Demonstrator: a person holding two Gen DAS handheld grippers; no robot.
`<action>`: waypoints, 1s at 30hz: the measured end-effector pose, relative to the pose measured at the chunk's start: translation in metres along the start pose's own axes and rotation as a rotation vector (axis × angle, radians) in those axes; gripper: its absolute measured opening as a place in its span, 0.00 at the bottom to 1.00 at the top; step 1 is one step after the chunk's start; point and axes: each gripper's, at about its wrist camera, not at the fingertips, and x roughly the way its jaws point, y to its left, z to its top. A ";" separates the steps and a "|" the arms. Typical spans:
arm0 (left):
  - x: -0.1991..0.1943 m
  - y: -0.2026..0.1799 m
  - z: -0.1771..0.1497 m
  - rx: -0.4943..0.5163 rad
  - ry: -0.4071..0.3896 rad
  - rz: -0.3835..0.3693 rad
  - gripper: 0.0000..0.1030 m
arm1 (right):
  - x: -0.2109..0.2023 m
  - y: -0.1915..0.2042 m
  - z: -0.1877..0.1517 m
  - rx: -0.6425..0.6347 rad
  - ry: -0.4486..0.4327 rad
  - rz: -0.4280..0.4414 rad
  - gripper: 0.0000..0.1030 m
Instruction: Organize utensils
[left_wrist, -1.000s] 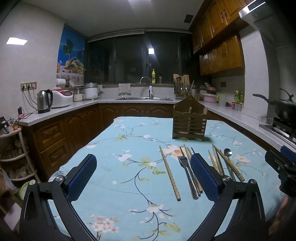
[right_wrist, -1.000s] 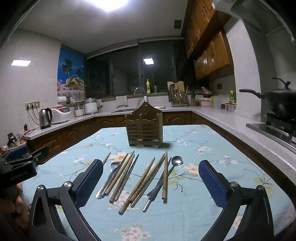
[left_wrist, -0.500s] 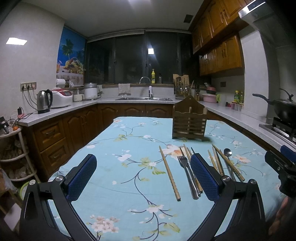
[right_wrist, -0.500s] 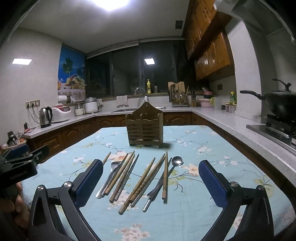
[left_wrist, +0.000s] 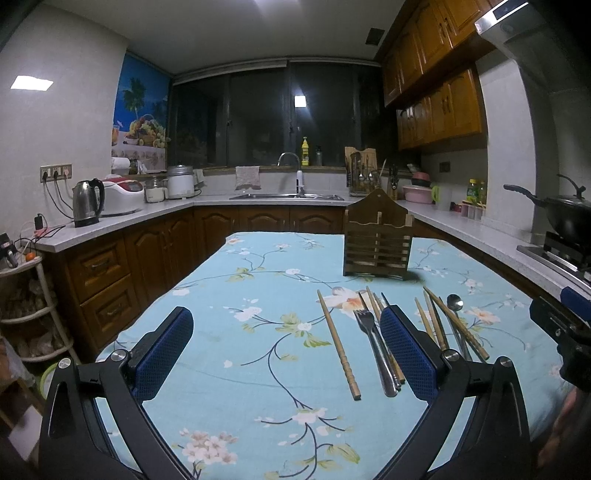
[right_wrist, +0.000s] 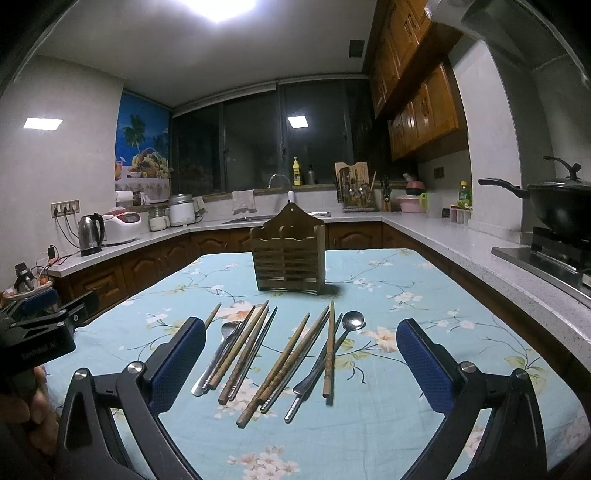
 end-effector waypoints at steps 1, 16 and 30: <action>0.000 0.000 0.000 -0.001 0.000 0.000 1.00 | 0.000 0.000 0.000 0.000 0.001 0.000 1.00; 0.021 -0.001 0.008 0.000 0.078 -0.076 1.00 | 0.010 -0.008 0.008 0.017 0.042 -0.018 1.00; 0.107 0.001 0.034 -0.055 0.308 -0.156 0.98 | 0.087 -0.025 0.034 0.068 0.263 0.043 1.00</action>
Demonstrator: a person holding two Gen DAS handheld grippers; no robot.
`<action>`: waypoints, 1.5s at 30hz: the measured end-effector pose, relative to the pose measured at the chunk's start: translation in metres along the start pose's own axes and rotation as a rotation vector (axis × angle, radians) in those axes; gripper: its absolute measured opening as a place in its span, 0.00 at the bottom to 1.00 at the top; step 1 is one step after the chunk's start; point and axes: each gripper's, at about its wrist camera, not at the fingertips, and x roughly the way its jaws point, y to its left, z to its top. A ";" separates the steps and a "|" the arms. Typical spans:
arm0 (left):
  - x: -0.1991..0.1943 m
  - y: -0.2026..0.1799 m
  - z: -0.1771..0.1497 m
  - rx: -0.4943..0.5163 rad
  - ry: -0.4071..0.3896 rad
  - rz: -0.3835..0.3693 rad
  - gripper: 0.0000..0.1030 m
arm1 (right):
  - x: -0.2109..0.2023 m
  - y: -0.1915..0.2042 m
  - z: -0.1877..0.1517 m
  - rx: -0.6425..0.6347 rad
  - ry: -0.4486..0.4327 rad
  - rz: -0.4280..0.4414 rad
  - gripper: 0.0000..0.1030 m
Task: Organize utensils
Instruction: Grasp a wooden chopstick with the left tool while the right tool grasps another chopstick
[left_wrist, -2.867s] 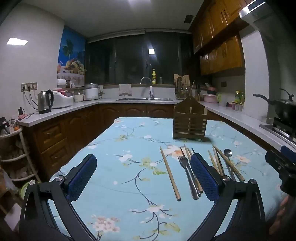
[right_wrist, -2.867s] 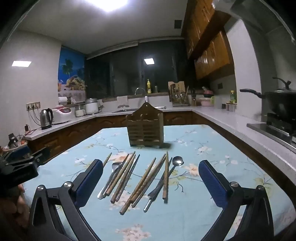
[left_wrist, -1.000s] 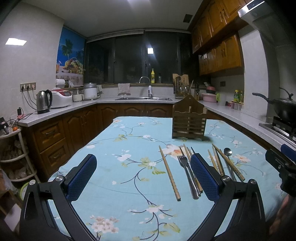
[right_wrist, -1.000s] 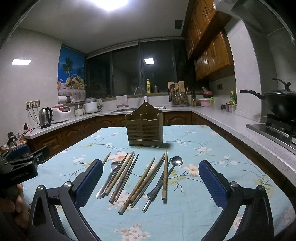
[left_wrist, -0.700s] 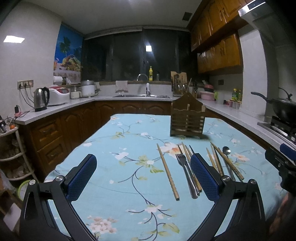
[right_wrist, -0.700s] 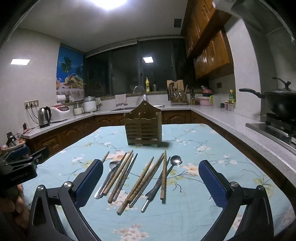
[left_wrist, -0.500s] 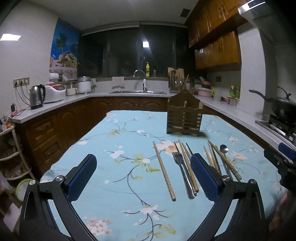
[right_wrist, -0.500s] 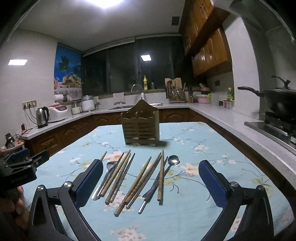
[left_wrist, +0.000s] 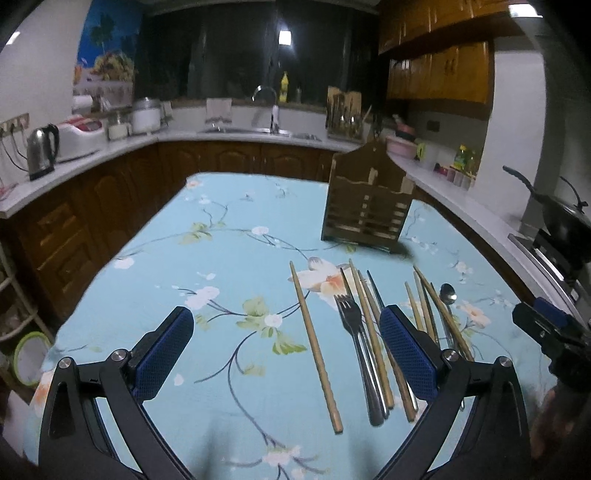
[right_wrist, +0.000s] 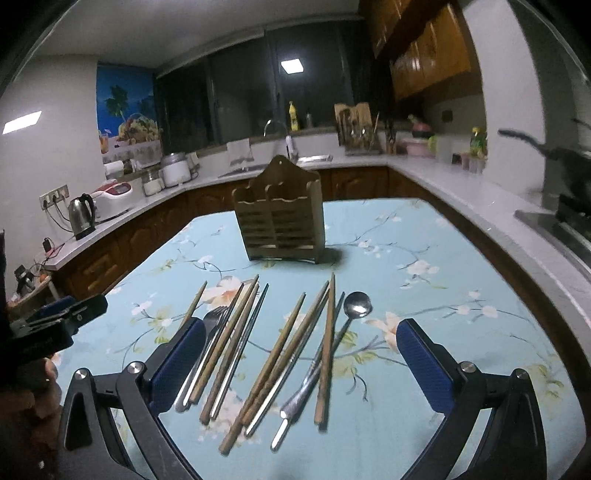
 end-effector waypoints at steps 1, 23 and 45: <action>0.007 0.000 0.004 0.001 0.019 -0.004 0.94 | 0.008 -0.003 0.005 0.013 0.020 0.008 0.98; 0.166 -0.009 0.046 0.051 0.415 -0.073 0.42 | 0.197 -0.054 0.051 0.115 0.452 0.030 0.32; 0.209 -0.014 0.047 0.086 0.489 -0.139 0.05 | 0.241 -0.058 0.056 0.098 0.517 0.010 0.05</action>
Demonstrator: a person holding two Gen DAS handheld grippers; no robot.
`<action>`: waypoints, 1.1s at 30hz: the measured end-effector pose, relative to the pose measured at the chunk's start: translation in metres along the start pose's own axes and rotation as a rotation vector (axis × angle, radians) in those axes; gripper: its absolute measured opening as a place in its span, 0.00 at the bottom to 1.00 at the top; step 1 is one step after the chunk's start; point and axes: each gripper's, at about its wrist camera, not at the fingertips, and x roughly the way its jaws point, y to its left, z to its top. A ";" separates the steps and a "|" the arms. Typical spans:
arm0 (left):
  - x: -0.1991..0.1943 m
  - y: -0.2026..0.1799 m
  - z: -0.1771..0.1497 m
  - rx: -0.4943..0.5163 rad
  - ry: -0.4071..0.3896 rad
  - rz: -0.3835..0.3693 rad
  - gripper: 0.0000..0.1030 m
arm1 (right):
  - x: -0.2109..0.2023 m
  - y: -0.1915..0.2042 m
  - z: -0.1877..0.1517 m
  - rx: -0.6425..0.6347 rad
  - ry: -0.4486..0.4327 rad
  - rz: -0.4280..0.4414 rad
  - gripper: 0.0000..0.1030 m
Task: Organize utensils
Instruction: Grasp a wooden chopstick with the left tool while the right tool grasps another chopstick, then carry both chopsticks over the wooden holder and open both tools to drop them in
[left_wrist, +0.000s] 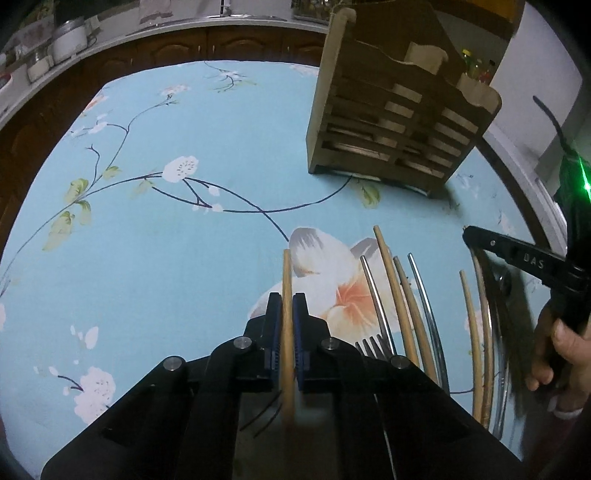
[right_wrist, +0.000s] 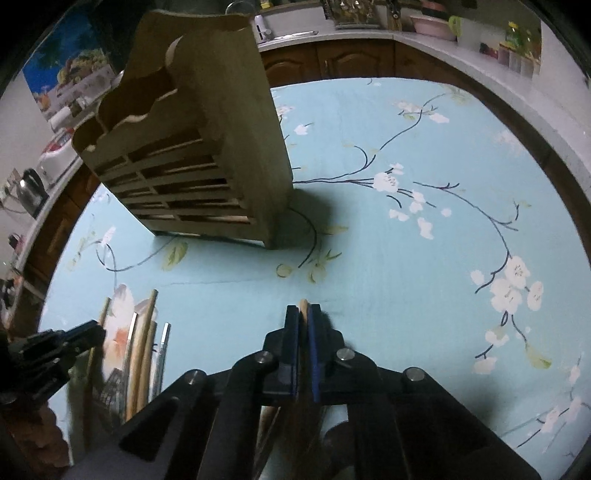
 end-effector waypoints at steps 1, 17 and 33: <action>0.000 -0.001 0.001 -0.001 -0.004 -0.008 0.05 | -0.005 0.000 -0.001 0.009 -0.011 0.019 0.05; -0.137 -0.007 -0.008 0.001 -0.272 -0.156 0.05 | -0.139 0.012 -0.017 0.016 -0.278 0.157 0.05; -0.209 -0.016 -0.015 0.033 -0.437 -0.175 0.05 | -0.214 0.017 -0.030 -0.026 -0.416 0.214 0.05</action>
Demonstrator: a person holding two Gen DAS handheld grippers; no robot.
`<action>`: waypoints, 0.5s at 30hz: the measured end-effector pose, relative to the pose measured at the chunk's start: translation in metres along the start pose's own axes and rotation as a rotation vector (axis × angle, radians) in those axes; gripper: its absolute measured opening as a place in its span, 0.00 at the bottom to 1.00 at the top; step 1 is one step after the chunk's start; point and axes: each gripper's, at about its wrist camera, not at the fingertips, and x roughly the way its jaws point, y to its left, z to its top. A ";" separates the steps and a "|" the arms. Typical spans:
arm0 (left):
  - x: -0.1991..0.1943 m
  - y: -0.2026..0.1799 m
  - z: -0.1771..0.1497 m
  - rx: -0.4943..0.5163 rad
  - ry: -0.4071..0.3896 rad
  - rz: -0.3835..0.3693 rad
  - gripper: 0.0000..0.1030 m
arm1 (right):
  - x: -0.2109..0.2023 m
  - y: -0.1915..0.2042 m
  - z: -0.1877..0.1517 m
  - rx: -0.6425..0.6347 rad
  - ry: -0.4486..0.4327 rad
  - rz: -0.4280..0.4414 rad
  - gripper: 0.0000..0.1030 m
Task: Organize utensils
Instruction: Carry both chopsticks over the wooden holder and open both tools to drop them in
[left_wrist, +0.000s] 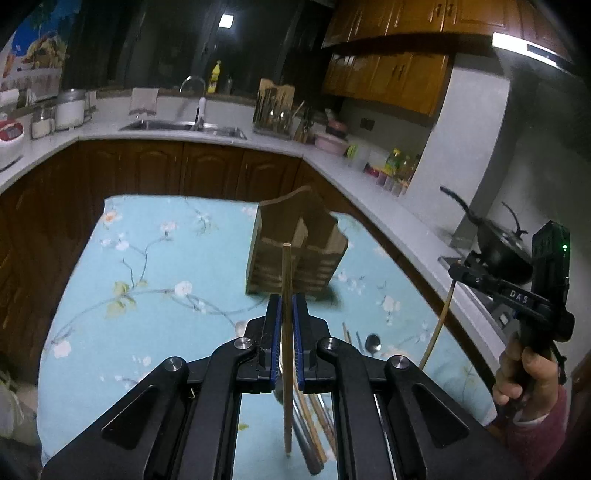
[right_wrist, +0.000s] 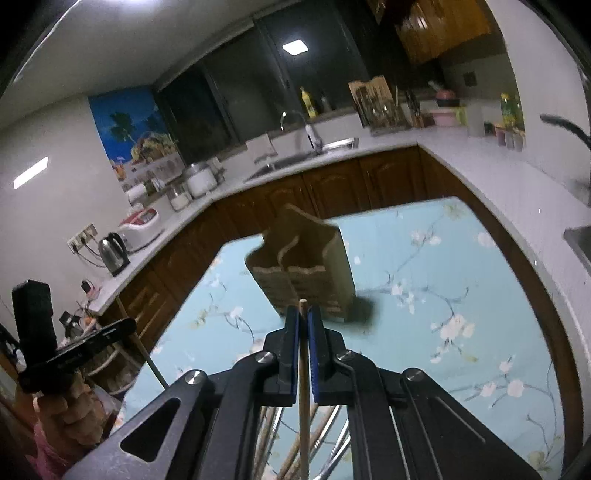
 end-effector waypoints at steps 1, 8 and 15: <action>-0.001 -0.001 0.005 0.003 -0.012 0.001 0.05 | -0.002 0.001 0.006 -0.003 -0.015 0.004 0.05; -0.001 -0.006 0.036 0.024 -0.085 0.008 0.05 | -0.004 0.015 0.048 -0.037 -0.126 0.019 0.05; 0.010 -0.004 0.072 0.008 -0.196 0.008 0.05 | 0.006 0.021 0.078 -0.036 -0.227 0.011 0.05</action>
